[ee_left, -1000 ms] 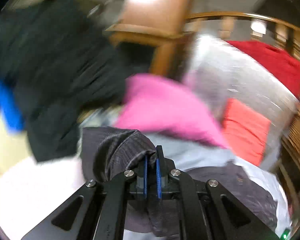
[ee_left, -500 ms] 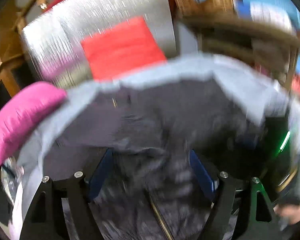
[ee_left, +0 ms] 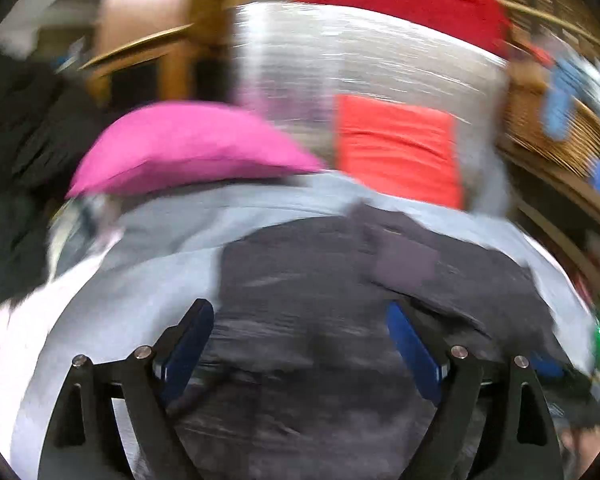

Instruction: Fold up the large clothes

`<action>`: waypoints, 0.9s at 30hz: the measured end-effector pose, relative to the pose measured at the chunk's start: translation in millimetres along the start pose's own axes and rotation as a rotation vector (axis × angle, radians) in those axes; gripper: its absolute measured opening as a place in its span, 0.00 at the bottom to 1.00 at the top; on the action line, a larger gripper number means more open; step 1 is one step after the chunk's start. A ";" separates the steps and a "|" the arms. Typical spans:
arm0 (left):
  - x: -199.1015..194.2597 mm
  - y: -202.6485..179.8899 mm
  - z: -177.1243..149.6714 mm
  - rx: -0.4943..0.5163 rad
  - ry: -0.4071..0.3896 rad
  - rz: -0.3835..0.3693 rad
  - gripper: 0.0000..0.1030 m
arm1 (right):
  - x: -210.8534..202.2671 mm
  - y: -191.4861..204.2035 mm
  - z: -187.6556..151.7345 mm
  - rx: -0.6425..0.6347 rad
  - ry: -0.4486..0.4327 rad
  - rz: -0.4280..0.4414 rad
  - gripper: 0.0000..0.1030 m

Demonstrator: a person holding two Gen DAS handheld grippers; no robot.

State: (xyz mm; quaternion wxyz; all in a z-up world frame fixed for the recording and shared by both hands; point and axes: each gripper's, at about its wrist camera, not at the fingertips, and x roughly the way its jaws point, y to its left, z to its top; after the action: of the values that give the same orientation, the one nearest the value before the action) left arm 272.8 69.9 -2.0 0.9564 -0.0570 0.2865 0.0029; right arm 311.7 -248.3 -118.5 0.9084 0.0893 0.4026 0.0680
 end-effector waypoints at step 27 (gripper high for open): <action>107.2 86.0 -62.2 -0.376 0.167 -0.078 0.87 | -8.8 66.6 102.7 -0.110 -0.093 -0.164 0.23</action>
State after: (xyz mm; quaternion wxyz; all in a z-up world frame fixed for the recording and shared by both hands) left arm 325.1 145.6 -121.6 0.9014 -0.2453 0.3566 0.0147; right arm 378.9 -196.2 -30.0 0.9323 0.0090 0.3615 0.0114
